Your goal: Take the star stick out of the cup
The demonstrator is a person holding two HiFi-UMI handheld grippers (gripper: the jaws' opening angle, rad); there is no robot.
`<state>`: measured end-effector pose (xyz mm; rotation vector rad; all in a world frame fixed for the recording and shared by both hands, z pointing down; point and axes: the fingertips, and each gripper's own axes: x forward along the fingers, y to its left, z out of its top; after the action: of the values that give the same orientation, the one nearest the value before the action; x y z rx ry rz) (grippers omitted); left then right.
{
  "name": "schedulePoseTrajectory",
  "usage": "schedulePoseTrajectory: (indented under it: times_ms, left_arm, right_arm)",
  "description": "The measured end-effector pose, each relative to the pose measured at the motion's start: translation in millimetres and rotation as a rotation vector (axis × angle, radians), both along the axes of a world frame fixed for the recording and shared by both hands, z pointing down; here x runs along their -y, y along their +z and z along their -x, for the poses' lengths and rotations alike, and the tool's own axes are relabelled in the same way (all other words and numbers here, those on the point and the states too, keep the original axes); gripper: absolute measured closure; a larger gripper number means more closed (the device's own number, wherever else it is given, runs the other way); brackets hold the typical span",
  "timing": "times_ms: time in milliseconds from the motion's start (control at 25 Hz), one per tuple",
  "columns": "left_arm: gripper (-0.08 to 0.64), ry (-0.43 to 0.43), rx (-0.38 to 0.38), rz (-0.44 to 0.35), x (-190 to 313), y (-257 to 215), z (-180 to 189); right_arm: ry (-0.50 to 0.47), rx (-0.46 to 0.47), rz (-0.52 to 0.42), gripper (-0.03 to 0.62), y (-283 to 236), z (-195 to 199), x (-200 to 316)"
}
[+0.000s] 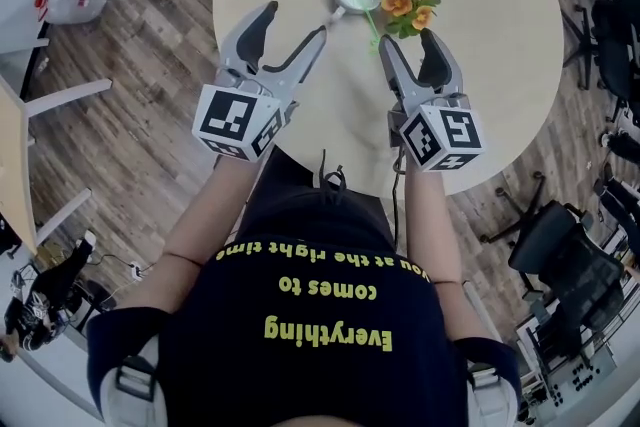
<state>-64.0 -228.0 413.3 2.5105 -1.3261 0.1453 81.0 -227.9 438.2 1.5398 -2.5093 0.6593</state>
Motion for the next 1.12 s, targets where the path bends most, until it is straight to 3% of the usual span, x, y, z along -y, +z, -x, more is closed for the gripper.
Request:
schedulePoseTrajectory:
  times_ms: [640, 920, 1120]
  left_arm:
    - [0.25, -0.005, 0.017, 0.048, 3, 20, 8]
    - [0.25, 0.005, 0.02, 0.059, 2, 23, 8]
    - [0.344, 0.011, 0.022, 0.05, 0, 22, 8]
  right_arm:
    - [-0.024, -0.023, 0.147, 0.307, 53, 22, -1]
    - [-0.022, -0.027, 0.162, 0.349, 58, 21, -7]
    - [-0.024, -0.049, 0.153, 0.412, 56, 22, -8]
